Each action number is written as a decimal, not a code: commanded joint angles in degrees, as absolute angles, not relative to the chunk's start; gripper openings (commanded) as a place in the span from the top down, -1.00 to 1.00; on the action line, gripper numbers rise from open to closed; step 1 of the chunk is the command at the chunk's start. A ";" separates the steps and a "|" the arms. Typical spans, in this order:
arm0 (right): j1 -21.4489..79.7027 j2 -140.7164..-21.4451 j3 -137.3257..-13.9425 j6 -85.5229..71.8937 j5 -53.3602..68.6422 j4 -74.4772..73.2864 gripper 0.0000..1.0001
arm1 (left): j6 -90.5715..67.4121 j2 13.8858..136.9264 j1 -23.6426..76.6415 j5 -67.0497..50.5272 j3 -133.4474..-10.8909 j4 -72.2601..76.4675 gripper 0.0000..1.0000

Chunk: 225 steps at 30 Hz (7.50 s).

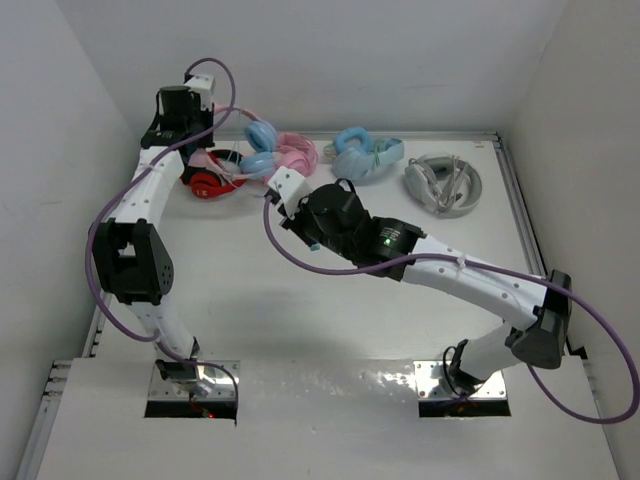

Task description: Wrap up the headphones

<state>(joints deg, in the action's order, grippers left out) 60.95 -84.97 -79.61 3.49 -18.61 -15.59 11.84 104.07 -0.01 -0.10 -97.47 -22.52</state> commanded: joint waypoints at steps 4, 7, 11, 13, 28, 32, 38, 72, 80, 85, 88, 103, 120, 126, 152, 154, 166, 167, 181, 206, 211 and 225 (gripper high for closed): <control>61.79 -82.53 -84.89 4.04 -17.41 -14.77 1.00 | 13.62 99.67 2.02 -0.26 -96.60 -18.02 1.00; 61.70 -82.62 -88.05 4.48 -16.70 -14.68 1.00 | 16.95 99.15 4.12 2.98 -93.96 -17.84 1.00; 61.44 -85.33 -95.61 7.99 -19.68 -17.31 1.00 | 18.81 97.30 6.59 1.33 -90.27 -18.54 1.00; 59.87 -87.36 -99.03 9.49 -21.97 -18.54 1.00 | 19.77 95.55 8.69 -1.57 -88.25 -19.59 1.00; 30.51 -88.51 -95.72 -1.65 -18.29 -14.85 1.00 | 27.77 86.40 20.65 -9.40 -84.38 -31.98 1.00; 26.37 -88.42 -93.00 -3.86 -15.91 -14.07 1.00 | 27.51 84.82 23.20 -10.63 -83.67 -33.04 1.00; 22.07 -87.10 -87.11 -6.76 -15.21 -12.40 1.00 | 24.53 83.76 23.82 -13.62 -87.10 -36.21 1.00; 18.55 -91.58 -86.66 -7.56 -8.79 -10.02 1.00 | 23.21 87.27 28.30 -21.17 -95.35 -42.18 1.00; 18.54 -94.31 -77.56 -14.92 16.76 0.04 1.00 | 16.54 88.59 28.21 -34.18 -107.12 -45.70 1.00; 21.78 -93.87 -67.87 -24.51 23.20 17.45 0.86 | 11.52 90.35 28.13 -37.09 -112.31 -44.39 1.00; 24.07 -94.13 -64.96 -28.64 23.55 25.01 0.77 | 8.62 91.23 28.21 -36.56 -114.60 -43.77 1.00; 26.10 -93.87 -57.49 -35.59 16.70 35.77 0.54 | 2.55 91.93 28.21 -38.40 -118.47 -41.84 1.00; 28.73 -77.02 -41.05 -36.23 0.27 47.90 1.00 | -26.61 91.41 16.00 -57.91 -111.36 -21.56 1.00; 38.84 -72.95 -43.41 -24.89 -3.08 41.32 1.00 | -26.88 90.97 15.38 -54.41 -111.89 -23.56 1.00; 65.30 -93.16 -67.75 -4.74 -13.81 17.77 1.00 | -21.02 90.88 9.67 -13.65 -104.51 -29.36 1.00; 65.39 -93.77 -70.56 -5.18 -12.31 13.48 1.00 | -15.77 90.62 10.02 -11.61 -102.32 -28.31 1.00; 64.95 -99.48 -96.41 7.01 -21.95 -26.61 1.00 | 16.60 84.64 21.09 12.84 -81.39 -18.11 1.00; 64.60 -99.93 -97.11 8.16 -23.97 -27.67 1.00 | 17.05 84.46 21.18 12.48 -80.43 -18.28 1.00; 58.71 -92.20 -84.21 18.45 -28.48 -12.85 1.00 | 16.87 84.20 21.53 1.25 -80.68 -23.46 1.00; 55.02 -91.67 -83.67 16.52 -11.42 2.46 1.00 | 16.96 85.61 22.24 -0.88 -81.21 -27.86 1.00; 51.95 -91.67 -80.87 13.81 -11.26 3.24 1.00 | 16.96 85.34 22.24 -1.67 -82.44 -28.74 1.00; 49.31 -86.40 -68.82 23.29 -8.88 4.84 1.00 | 15.56 88.85 22.24 6.33 -84.90 -30.93 1.00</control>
